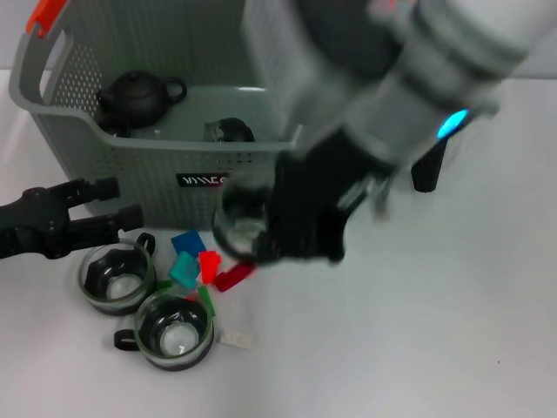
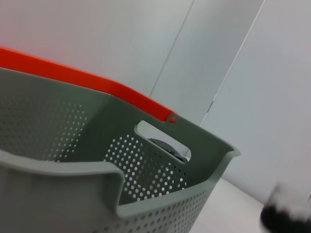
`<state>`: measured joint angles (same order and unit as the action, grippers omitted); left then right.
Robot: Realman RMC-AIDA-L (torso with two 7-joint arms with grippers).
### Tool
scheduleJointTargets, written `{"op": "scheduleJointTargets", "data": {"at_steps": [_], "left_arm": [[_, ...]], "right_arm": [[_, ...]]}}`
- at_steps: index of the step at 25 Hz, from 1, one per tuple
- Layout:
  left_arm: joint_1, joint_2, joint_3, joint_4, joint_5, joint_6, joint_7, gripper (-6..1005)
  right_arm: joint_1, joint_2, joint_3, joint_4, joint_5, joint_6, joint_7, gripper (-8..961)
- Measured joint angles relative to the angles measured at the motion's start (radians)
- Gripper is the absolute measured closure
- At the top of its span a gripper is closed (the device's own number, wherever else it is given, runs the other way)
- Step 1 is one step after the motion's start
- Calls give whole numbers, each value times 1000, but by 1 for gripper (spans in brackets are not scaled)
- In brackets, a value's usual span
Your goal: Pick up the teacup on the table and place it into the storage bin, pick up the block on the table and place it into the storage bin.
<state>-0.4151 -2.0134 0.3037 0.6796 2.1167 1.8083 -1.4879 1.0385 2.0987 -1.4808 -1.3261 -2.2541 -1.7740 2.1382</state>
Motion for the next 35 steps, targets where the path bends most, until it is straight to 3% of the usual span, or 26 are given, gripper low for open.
{"op": "scheduleJointTargets", "data": {"at_steps": [3,8,14,22,29,35], "left_arm": [[-3,0,0,0,0,3,0,124],[-4,-2,0,0,-3,5,0,125],[-4,-3,0,-4,-17,8,0,125],[-2,-2,0,-11,-26,4,0,125],[6,-4,-5,-12,-28,2,0,125],[4,-5,-7,-23,-28,0,0,125]], "right_arm": [[36,0,161,-72,9,-100,13,898],[59,-4,305,-176,9,-117,27,898],[72,-8,422,-143,-64,110,94,898],[118,-18,418,210,-159,501,126,897],[191,-26,392,489,-195,722,104,897],[232,-6,347,653,-221,894,102,897]]}}
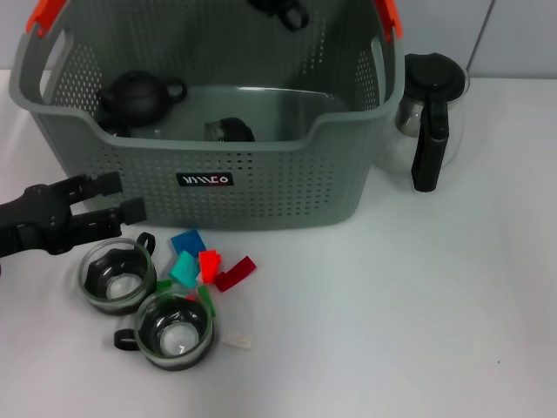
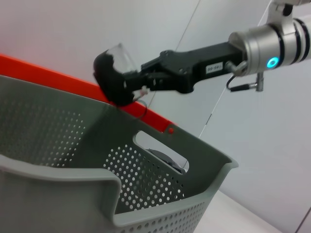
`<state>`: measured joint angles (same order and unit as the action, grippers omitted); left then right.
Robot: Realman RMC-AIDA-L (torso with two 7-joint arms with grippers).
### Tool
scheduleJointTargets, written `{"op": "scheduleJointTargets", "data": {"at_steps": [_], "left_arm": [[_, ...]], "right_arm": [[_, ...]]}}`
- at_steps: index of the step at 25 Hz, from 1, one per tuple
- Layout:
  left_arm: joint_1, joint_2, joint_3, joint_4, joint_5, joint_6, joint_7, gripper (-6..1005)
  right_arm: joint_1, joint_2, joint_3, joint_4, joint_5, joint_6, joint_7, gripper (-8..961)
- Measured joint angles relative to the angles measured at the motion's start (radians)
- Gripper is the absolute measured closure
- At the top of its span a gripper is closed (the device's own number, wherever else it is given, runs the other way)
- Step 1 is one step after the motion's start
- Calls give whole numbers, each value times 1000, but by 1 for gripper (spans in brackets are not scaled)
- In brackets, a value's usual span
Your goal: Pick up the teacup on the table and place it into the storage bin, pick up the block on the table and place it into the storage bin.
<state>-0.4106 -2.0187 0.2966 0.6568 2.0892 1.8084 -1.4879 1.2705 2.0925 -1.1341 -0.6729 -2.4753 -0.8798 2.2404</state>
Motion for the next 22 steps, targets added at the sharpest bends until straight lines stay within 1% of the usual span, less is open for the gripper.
{"op": "scheduleJointTargets", "data": {"at_steps": [5,9,18,22], "left_arm": [[2,0,-1,0,0,0,0,124],[1,0,-2,0,0,-1,0,124],[-10,0,-2,-10,0,-6,5,124],[-9,0,-2,-12,0,-6,7,124]], "right_arm": [[12,12,-81,90,36,93,-7,897],[10,12,-141,138,86,136,-18,897],[4,15,-167,167,106,145,-23,897],[6,15,-208,169,142,135,-37,897]]}}
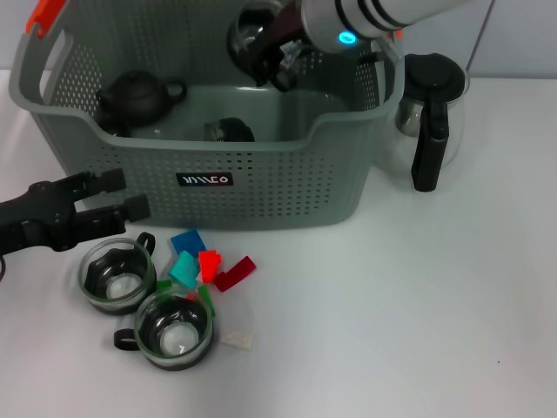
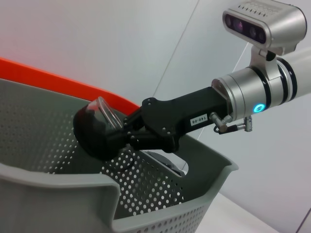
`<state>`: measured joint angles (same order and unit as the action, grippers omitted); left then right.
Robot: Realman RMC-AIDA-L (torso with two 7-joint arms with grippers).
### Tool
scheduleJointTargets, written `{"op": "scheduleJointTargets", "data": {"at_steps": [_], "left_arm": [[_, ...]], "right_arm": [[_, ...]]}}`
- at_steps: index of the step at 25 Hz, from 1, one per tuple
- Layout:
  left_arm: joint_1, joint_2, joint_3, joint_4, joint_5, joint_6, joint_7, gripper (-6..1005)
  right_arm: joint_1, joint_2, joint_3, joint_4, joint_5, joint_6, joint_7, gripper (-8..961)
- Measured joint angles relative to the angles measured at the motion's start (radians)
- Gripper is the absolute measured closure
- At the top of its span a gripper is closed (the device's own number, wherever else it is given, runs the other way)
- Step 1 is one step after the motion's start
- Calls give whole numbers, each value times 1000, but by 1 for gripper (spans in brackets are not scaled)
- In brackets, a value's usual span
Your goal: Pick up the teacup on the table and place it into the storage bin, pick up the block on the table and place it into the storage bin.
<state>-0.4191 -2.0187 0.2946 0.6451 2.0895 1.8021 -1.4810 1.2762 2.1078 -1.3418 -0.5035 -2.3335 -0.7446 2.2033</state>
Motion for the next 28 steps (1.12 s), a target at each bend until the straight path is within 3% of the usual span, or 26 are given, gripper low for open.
{"op": "scheduleJointTargets", "data": {"at_steps": [28], "left_arm": [[2,-5,3,-2,0,8,2,124]], "right_arm": [[17,-6,-123,44,-4,-8,15,897]]}}
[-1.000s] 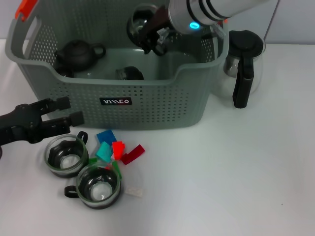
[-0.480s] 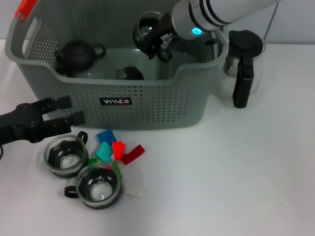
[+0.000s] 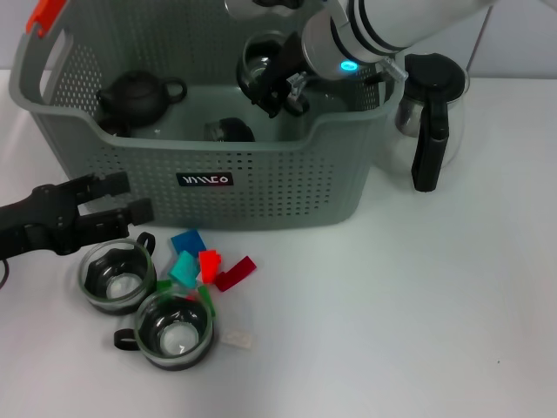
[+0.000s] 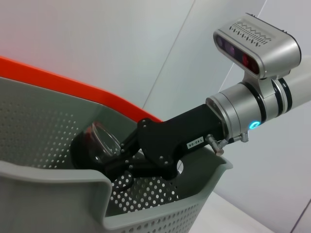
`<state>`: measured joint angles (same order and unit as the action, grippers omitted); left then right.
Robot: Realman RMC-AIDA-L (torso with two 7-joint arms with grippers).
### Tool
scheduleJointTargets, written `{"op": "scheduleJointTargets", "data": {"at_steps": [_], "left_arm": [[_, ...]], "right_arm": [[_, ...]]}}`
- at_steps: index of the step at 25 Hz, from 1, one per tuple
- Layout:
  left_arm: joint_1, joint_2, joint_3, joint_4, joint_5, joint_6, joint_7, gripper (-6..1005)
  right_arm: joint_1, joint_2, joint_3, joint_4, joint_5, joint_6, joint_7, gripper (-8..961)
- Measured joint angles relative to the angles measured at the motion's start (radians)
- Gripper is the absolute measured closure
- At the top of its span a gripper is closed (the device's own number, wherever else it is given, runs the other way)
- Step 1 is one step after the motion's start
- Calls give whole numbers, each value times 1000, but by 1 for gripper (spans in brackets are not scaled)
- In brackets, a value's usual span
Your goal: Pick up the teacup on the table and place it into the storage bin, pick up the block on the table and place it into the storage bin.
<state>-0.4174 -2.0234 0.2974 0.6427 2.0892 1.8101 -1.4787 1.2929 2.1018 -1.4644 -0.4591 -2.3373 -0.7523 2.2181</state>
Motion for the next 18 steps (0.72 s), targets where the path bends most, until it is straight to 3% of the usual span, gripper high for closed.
{"op": "scheduleJointTargets", "data": {"at_steps": [18], "left_arm": [[6,-5,3,0,0,0,3,124]], "right_arm": [[5,1,-27,9,-14,7,-2,897]]}}
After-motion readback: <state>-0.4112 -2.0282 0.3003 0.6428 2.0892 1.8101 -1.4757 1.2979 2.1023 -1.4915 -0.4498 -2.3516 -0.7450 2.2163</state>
